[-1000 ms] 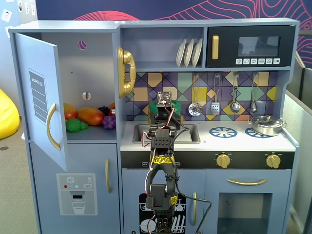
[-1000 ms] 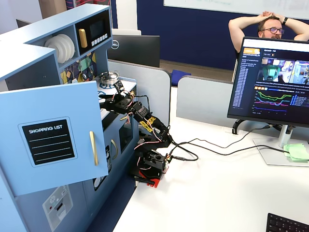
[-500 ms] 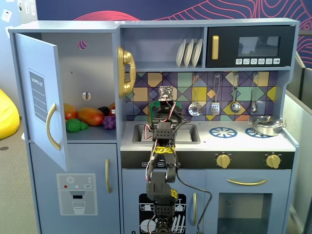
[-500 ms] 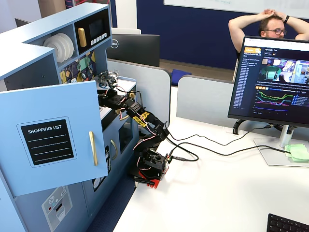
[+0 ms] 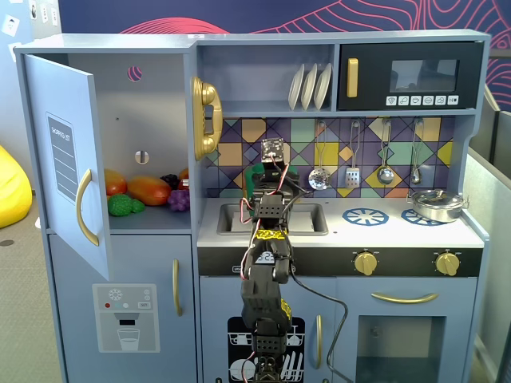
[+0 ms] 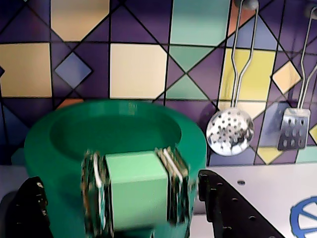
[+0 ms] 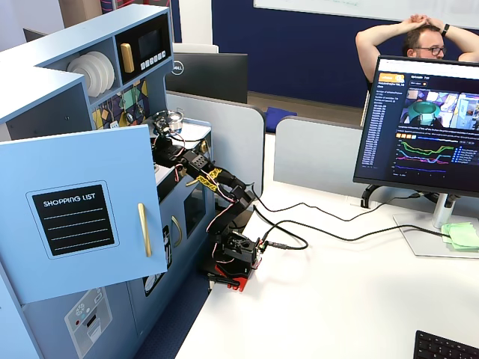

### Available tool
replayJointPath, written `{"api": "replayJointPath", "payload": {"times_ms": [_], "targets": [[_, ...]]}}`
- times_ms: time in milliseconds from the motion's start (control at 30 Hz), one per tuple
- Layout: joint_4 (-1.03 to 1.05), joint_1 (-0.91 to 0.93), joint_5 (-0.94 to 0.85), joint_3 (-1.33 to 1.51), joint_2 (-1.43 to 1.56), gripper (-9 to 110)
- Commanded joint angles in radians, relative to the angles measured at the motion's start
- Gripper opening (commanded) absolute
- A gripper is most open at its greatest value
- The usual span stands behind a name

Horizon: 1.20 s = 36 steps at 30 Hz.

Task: Take off the lid from the green recipient and place it on the counter

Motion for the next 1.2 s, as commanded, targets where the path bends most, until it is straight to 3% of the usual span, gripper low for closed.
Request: {"api": "replayJointPath", "payload": {"times_ms": [0,400,967,1167], "targets": [[-0.035,0.015,-0.009,-0.101,-0.037,32],[-0.025,0.012,0.009,-0.129,-0.072,28],[-0.028,-0.029,0.086,-0.135,-0.074,2],[-0.043,-0.037,0.089,-0.149,-0.067,0]]}}
